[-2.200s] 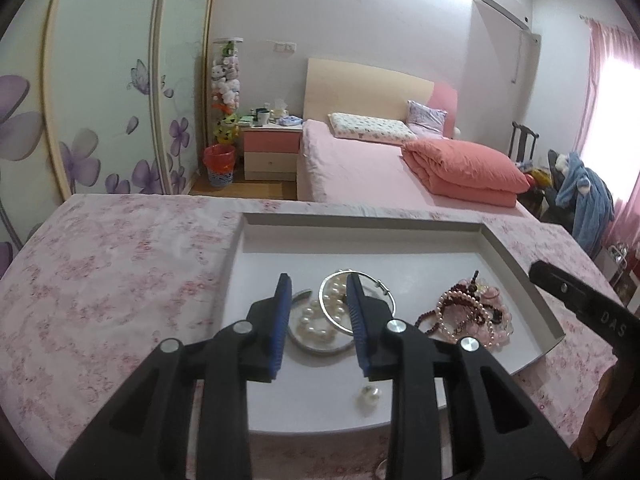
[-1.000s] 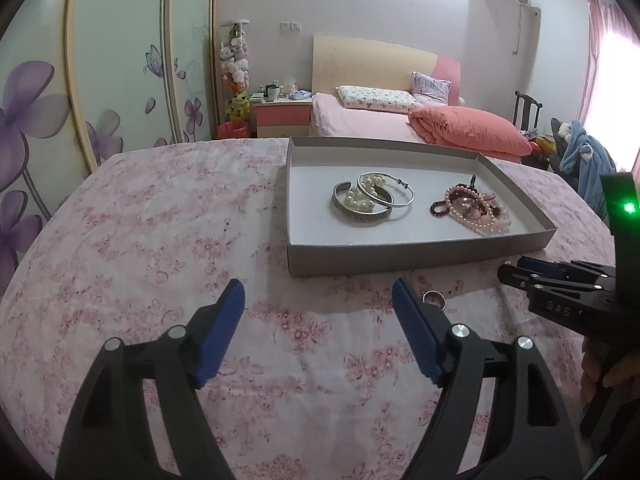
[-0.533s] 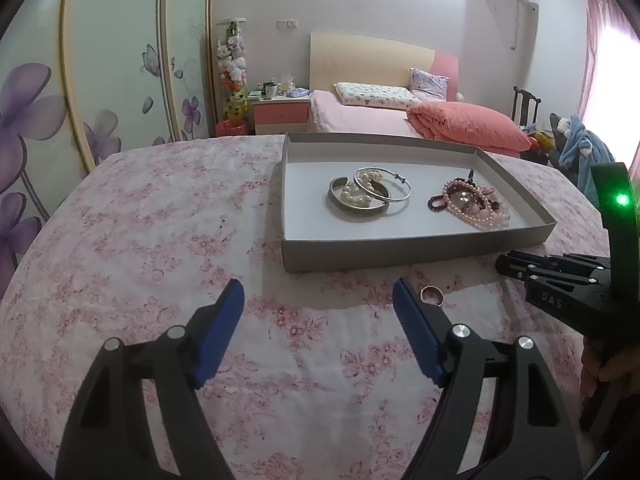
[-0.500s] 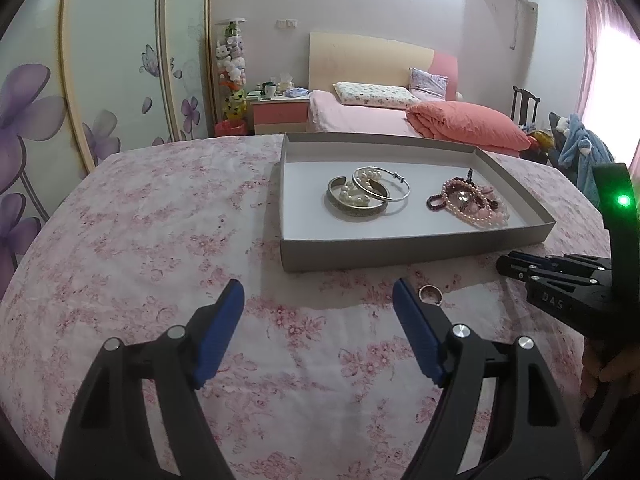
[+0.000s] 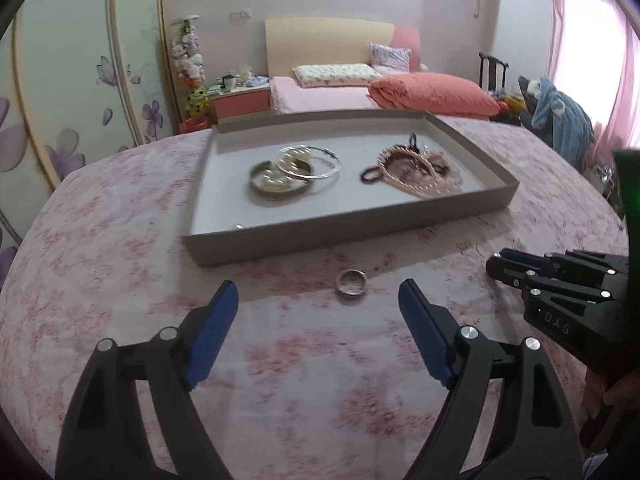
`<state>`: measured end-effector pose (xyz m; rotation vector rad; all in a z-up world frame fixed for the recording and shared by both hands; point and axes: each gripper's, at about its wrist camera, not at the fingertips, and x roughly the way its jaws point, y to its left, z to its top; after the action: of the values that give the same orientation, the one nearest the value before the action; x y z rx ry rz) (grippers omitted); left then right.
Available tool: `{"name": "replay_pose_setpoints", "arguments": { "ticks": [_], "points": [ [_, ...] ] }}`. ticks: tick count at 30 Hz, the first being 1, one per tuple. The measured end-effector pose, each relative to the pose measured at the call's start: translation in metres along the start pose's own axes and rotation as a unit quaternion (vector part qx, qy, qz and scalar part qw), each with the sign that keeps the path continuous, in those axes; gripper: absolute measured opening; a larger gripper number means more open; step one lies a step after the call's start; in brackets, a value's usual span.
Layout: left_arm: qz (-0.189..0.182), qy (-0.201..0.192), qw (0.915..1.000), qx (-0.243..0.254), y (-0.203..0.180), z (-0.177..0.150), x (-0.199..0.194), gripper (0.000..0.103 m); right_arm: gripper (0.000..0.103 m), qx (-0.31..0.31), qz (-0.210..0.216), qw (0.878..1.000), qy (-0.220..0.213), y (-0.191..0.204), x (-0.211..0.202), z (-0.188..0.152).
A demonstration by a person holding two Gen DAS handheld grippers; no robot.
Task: Organize jewelry
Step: 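Close the left tool on the silver ring while the right tool holds the pearl earring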
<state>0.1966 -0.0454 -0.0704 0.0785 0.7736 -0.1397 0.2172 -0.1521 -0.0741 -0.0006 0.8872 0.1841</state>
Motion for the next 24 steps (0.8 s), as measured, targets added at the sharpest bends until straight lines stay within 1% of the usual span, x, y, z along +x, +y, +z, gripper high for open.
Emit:
{"name": "replay_pose_setpoints", "arguments": {
  "ticks": [3,8,10,12,13,15,16,19,21,24],
  "points": [
    [0.009,0.018,0.9998,0.002,-0.008,0.002,0.012,0.080,0.016,0.003,0.003,1.000,0.000,-0.001,0.000,0.000],
    [0.020,0.035,0.9992,0.005,-0.017,0.008,0.026,0.080,0.016,0.004,0.006,1.000,0.000,-0.002,0.001,0.000],
    [0.026,0.040,0.9988,0.007,-0.020,0.011,0.031,0.076,0.016,0.005,0.006,1.000,0.000,-0.002,0.001,0.000],
    [0.028,0.047,0.9984,0.009,-0.023,0.013,0.037,0.066,0.016,0.006,0.007,1.000,0.000,-0.002,0.001,-0.001],
    [0.031,0.052,0.9981,0.010,-0.025,0.015,0.041,0.063,0.016,0.005,0.007,1.000,0.000,-0.002,0.001,-0.001],
    [0.030,0.061,0.9976,0.012,-0.028,0.016,0.047,0.055,0.016,0.006,0.007,1.000,0.000,-0.002,0.001,-0.001],
    [0.028,0.059,0.9978,0.012,-0.029,0.016,0.047,0.053,0.016,0.006,0.008,1.000,0.000,-0.002,0.001,-0.001],
    [0.024,0.058,0.9979,0.017,-0.033,0.016,0.048,0.036,0.016,0.007,0.009,1.000,0.000,-0.002,0.000,-0.001],
    [0.021,0.058,0.9980,0.016,-0.033,0.016,0.048,0.022,0.016,0.007,0.009,1.000,0.000,-0.002,0.000,-0.001],
    [0.024,0.058,0.9979,0.015,-0.028,0.014,0.046,0.022,0.016,0.007,0.009,1.000,0.000,-0.002,0.001,-0.001]
  ]
}}
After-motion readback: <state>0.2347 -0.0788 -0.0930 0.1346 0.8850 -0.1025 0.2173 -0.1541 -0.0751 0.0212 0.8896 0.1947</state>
